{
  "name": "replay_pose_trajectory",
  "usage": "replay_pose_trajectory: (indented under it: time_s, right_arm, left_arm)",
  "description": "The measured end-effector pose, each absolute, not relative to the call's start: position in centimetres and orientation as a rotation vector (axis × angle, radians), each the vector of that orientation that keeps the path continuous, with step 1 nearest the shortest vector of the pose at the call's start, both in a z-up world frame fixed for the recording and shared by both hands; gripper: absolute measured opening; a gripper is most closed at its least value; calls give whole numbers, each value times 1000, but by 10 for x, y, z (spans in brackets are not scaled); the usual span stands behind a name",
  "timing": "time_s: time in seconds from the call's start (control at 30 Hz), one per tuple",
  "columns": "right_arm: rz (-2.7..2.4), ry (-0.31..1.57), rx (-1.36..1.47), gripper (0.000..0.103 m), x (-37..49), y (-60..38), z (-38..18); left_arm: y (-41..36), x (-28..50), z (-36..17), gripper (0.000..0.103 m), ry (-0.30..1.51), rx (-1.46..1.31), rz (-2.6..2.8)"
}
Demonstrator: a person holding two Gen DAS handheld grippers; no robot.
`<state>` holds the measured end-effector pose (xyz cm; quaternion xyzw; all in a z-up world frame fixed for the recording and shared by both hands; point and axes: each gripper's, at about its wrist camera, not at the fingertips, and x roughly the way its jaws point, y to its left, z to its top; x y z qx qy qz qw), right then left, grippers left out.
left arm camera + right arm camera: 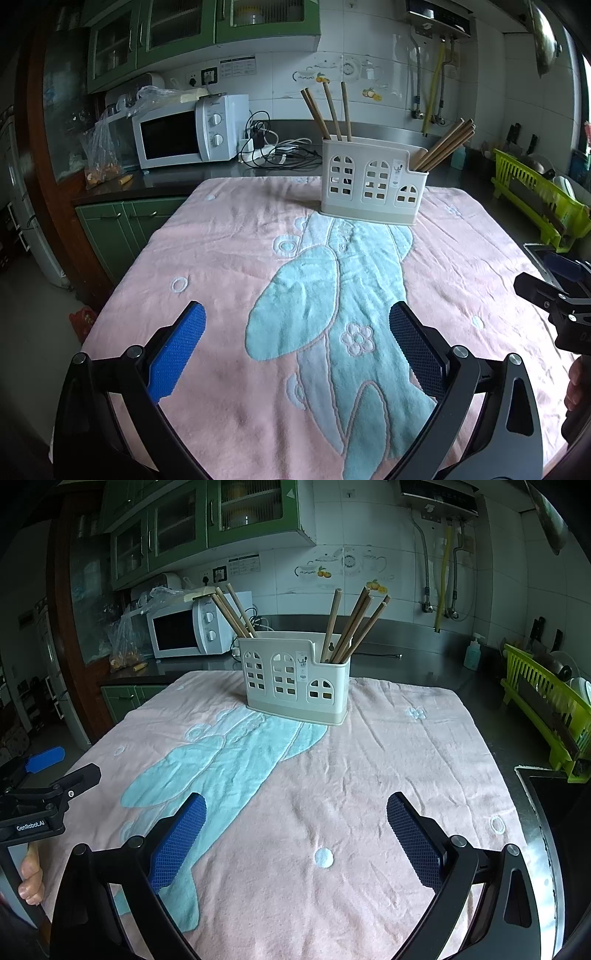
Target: Organize utensils
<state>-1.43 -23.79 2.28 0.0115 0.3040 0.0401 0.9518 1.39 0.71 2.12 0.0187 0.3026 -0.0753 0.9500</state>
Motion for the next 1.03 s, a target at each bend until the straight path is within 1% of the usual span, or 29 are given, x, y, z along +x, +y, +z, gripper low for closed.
replay_pose_trajectory:
  time_s: [1.03]
  right_arm:
    - [84, 619, 29, 95, -15, -237, 23]
  left_arm:
    - [2, 15, 17, 98, 622, 50, -157]
